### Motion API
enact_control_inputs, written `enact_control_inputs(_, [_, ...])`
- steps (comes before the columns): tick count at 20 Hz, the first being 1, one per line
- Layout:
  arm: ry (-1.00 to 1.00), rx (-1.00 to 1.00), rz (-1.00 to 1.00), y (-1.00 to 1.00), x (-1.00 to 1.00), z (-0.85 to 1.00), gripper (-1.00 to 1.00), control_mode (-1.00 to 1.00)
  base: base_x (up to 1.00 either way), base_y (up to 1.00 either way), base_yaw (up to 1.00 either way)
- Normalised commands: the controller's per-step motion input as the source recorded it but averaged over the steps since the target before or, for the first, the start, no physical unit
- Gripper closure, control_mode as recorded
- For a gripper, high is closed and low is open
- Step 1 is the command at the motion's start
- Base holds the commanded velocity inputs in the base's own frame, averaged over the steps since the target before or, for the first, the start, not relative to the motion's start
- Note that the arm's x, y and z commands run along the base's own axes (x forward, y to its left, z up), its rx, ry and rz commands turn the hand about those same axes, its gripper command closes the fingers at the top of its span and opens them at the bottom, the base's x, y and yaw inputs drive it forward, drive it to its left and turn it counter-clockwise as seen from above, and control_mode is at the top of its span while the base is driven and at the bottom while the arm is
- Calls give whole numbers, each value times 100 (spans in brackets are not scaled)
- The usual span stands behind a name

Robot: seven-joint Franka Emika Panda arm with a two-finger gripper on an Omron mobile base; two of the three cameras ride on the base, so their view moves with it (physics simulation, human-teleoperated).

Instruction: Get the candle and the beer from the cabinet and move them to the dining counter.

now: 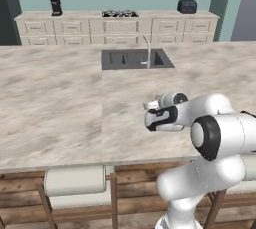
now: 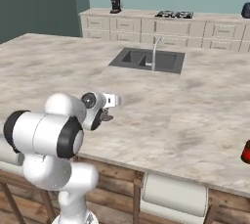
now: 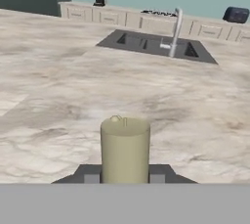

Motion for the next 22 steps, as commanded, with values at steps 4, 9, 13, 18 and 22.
enact_control_inputs(4, [-1,0,1,0,16,-36,100,-100,0,0,0])
enact_control_inputs(9, [0,0,0,0,18,-29,100,-100,0,0,0])
enact_control_inputs(13, [0,0,0,1,19,-29,100,-100,0,0,0])
enact_control_inputs(18, [1,0,0,8,7,-24,100,-100,0,0,0])
enact_control_inputs(22, [-1,0,0,0,0,-35,100,-100,0,0,0])
